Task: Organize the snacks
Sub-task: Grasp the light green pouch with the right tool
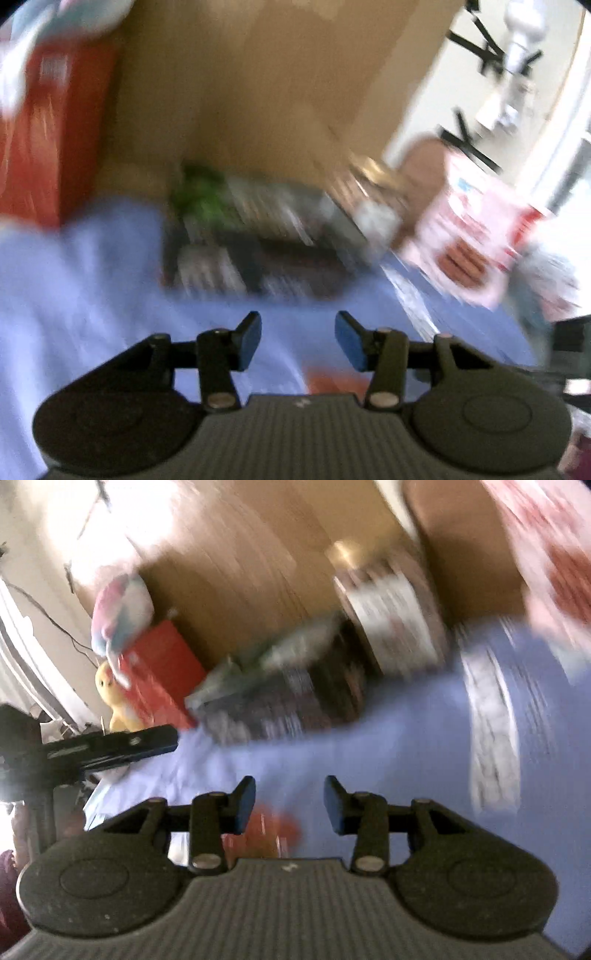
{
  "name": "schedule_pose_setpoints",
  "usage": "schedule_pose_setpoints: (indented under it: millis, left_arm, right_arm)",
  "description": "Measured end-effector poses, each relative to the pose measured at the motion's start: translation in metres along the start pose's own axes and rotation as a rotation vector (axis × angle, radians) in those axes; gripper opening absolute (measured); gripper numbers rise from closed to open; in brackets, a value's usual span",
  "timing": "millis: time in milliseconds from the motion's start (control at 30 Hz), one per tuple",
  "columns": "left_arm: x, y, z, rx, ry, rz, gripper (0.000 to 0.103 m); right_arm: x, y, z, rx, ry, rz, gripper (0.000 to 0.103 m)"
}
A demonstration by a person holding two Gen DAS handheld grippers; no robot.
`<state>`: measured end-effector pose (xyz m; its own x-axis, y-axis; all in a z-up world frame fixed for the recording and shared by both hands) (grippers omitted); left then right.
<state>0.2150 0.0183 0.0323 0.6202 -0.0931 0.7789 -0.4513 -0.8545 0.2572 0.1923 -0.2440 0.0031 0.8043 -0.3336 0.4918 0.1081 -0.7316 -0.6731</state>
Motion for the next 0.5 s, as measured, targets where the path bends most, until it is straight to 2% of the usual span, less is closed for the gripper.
schedule_pose_setpoints:
  millis: [100, 167, 267, 333, 367, 400, 433, 500]
  left_arm:
    - [-0.033, 0.020, 0.000, -0.137, -0.059, -0.059, 0.045]
    - [-0.046, 0.029, 0.004, -0.186, -0.088, -0.087, 0.045]
    - [-0.058, 0.039, 0.013, -0.203, -0.133, -0.108, 0.045]
    - [-0.066, 0.039, 0.017, -0.222, -0.157, -0.128, 0.045]
    - [-0.069, 0.037, 0.018, -0.215, -0.162, -0.141, 0.041]
    - [-0.071, 0.034, 0.017, -0.215, -0.158, -0.154, 0.038]
    - [-0.074, 0.031, 0.015, -0.219, -0.150, -0.171, 0.032]
    - [-0.074, 0.022, 0.002, -0.215, -0.114, -0.194, 0.031]
  right_arm:
    - [-0.029, 0.019, -0.019, -0.005, -0.026, 0.079, 0.045]
    - [-0.041, 0.017, -0.025, 0.007, -0.013, 0.103, 0.044]
    - [-0.053, 0.009, -0.032, 0.035, -0.015, 0.145, 0.044]
    - [-0.059, 0.001, -0.026, 0.034, -0.032, 0.158, 0.040]
    - [-0.061, -0.005, -0.024, 0.028, -0.029, 0.152, 0.037]
    - [-0.065, -0.009, -0.020, 0.026, -0.041, 0.145, 0.029]
    - [-0.068, -0.014, -0.016, 0.032, -0.052, 0.142, 0.026]
    - [-0.071, -0.031, -0.007, 0.056, -0.066, 0.112, 0.023]
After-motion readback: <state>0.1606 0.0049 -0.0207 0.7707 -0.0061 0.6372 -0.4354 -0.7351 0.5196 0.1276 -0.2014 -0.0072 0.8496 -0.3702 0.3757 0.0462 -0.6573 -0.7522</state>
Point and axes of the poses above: each gripper's, at about its wrist camera, not at the fingertips, and z roughly the way its jaws point, y to its right, x to its top, the point moved 5 cm from there along z, roughly the way its jaws point, and after that the axes turned 14 degrees about z, right-handed, at the moved point
